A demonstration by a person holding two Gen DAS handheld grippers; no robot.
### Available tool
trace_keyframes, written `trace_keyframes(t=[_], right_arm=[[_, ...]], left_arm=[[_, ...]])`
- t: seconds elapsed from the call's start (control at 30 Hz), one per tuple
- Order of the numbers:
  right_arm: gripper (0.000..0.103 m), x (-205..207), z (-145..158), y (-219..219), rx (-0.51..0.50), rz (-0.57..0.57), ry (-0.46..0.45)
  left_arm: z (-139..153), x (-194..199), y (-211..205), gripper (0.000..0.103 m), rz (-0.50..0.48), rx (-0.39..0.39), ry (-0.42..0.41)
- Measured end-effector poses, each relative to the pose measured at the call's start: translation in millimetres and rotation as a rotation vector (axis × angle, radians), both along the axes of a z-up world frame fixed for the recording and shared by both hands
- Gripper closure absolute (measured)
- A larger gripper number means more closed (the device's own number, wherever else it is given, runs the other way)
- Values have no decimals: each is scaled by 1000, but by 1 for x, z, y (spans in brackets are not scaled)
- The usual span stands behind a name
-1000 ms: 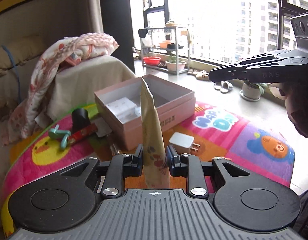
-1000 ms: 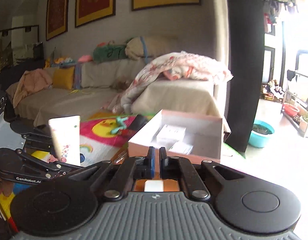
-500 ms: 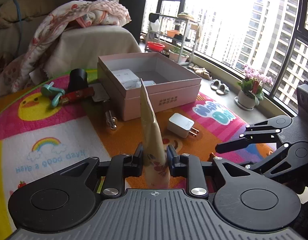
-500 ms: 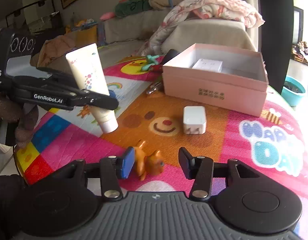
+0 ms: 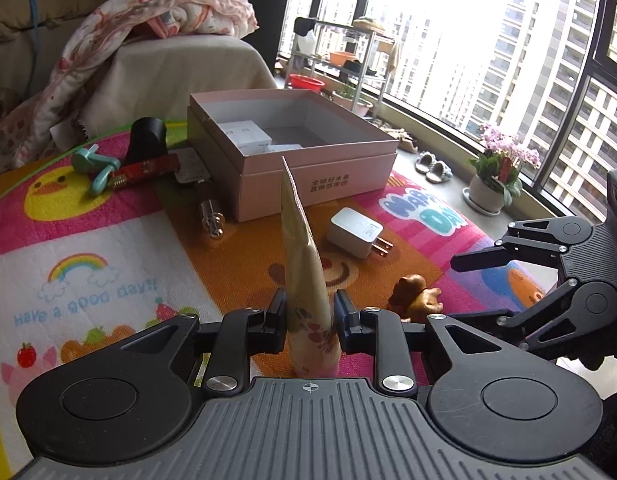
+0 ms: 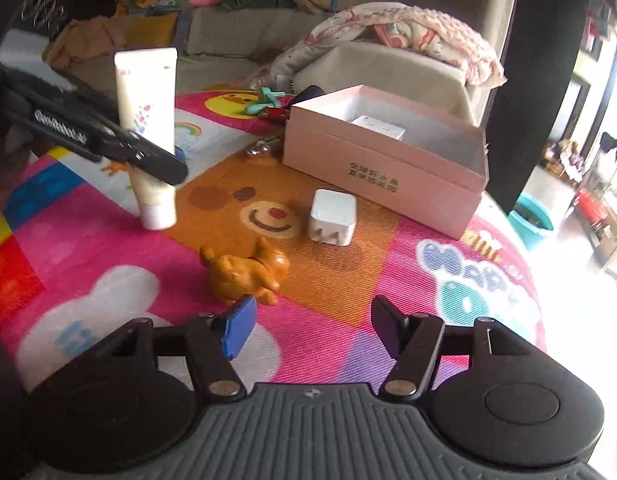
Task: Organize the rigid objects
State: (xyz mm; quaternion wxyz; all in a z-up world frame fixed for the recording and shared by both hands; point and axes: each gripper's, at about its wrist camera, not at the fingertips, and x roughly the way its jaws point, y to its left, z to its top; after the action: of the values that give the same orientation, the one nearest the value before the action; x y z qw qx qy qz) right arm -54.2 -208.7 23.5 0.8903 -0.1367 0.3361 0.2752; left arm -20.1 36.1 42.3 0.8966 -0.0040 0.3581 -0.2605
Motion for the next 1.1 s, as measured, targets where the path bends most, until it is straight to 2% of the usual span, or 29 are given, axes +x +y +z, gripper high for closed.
trace_keyframes(t=[0.03,0.1,0.27,0.37,0.43,0.53,0.6,0.7,0.77,0.83,0.87,0.93,1.0,1.1], right_arm=[[39,1,2,-1,46,25,39],[39,0,4,4,81,65,51],[38,4,-3,27,36,92,11],[39,15,-8,31,50,94,43],[47,21,-8,31,68,91,76],[47,22,-1,28,90,76,68],[48,22,11,23,106,69,46],[54,30,43,14,126,53,-30],[55,48,76,5,156,17,-108],[61,73,103,-2,187,-32,-168],[62,89,114,-4,192,-61,-187],[79,119,125,-4,176,-111,-222],[80,155,125,-2,150,-176,-219],[87,195,111,-2,140,-230,-145]], left_arm=[[0,0,0,76,0,0,0],[0,-1,0,76,0,0,0],[-1,-5,-1,76,-4,5,5],[-1,-6,0,76,-12,5,7],[0,-7,-1,76,-18,2,4],[6,-10,-2,76,-30,-9,-20],[17,-8,-4,76,-38,-14,-56],[50,6,-11,76,-49,6,-153],[75,23,-17,76,-57,3,-229],[93,50,-26,76,-65,-15,-263],[98,67,-30,76,-67,-33,-253],[101,105,-39,76,-70,-81,-197],[96,140,-48,76,-64,-93,-131],[78,180,-61,76,-64,-59,-10]])
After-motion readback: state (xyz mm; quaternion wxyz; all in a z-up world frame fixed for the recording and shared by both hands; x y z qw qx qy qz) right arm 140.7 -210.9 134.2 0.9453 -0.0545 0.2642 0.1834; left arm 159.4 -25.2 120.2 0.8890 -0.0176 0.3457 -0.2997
